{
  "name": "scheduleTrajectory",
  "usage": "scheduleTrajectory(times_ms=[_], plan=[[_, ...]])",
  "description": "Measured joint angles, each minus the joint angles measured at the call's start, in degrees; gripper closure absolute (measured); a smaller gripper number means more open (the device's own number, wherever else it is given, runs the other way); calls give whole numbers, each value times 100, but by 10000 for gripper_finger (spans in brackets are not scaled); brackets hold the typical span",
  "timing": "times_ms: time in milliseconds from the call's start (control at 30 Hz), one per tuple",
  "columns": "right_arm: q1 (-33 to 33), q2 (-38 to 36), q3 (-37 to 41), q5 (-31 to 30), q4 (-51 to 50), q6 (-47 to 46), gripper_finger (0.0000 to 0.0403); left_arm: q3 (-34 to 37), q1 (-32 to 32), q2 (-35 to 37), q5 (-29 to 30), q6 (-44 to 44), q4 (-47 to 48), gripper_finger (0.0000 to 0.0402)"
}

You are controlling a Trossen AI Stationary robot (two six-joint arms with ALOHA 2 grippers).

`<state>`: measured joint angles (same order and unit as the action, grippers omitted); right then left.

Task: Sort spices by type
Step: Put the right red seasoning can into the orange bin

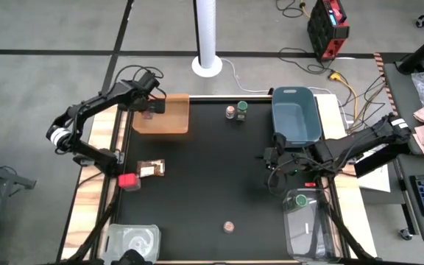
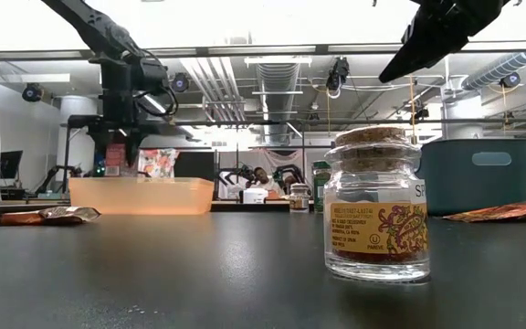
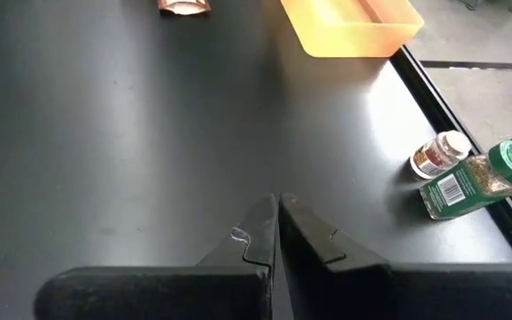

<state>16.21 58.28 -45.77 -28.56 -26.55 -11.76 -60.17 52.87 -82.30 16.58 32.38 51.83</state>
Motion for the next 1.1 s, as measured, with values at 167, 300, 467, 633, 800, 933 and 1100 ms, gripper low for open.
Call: scheduleTrajectory(times_ms=[167,300,467,633,800,933,1100], plan=[[0,0,8,0,-1,1,394,280,-82,4,-1,73,-233,210],[0,0,8,0,4,-20,394,338,-126,13,3,60,-386,210],[0,0,8,0,36,-68,394,338,-119,17,102,-35,-570,210],[0,0,8,0,35,-97,394,338,-121,17,91,-127,-680,210],[1,0,8,0,36,-123,394,445,-121,20,91,-149,-682,210],[0,0,8,0,36,-128,394,617,-121,22,91,-164,-794,210],[2,0,9,0,39,-129,394,854,-117,22,87,-186,-1004,210]])
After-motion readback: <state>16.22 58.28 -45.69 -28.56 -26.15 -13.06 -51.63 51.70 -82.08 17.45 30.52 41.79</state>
